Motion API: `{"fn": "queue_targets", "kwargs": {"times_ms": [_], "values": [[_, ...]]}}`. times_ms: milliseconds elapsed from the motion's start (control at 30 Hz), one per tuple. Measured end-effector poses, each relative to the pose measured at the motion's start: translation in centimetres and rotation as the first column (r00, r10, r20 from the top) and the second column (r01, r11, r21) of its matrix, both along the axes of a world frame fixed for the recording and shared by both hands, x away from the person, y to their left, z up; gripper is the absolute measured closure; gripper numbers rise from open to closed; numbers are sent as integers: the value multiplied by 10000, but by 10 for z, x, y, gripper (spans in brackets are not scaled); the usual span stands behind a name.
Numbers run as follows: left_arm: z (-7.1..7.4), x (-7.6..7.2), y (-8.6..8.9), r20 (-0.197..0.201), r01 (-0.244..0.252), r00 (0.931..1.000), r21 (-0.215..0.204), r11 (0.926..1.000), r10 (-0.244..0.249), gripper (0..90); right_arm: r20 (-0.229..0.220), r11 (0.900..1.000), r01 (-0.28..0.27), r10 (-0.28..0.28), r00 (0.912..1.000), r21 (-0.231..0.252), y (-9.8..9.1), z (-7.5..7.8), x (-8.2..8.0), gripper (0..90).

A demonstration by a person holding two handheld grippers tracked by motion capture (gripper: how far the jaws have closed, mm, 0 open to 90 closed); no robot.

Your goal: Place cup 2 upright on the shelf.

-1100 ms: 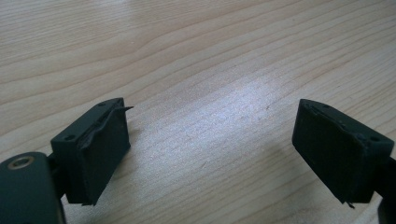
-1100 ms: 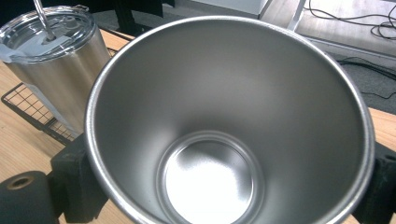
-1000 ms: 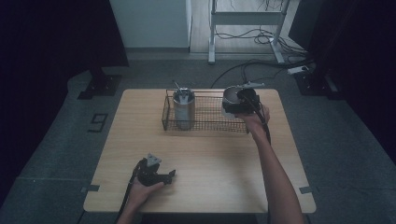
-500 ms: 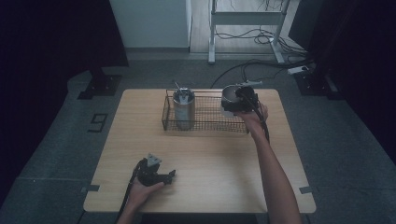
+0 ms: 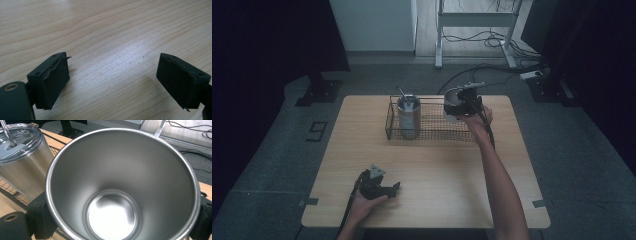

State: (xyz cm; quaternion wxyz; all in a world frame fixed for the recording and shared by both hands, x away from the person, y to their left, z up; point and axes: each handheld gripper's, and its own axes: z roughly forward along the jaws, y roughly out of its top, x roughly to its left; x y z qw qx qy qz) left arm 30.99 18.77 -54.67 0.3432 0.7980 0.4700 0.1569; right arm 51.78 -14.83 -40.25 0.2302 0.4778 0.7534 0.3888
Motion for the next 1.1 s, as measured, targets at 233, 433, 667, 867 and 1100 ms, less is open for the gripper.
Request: {"fn": "queue_targets", "kwargs": {"times_ms": [233,433,667,867,1100], "values": [[0,0,0,-1,7,10000,39,10000,-7,110,-127,9999,-1,-2,9999,-171,6,-8,7,74],[0,0,-1,20,25,10000,106,9999,-26,110,-267,9997,101,-107,9996,-233,6,-16,12,74],[0,0,-2,34,10,10000,174,9998,-10,110,-368,9994,248,-257,9990,-248,4,-23,19,74],[0,0,-2,41,28,10000,200,9998,-29,110,-520,9991,288,-304,9982,-323,6,-31,22,74],[0,0,-2,48,31,10000,203,9998,-32,110,-697,9984,347,-378,9969,-445,8,-40,27,74]]}}
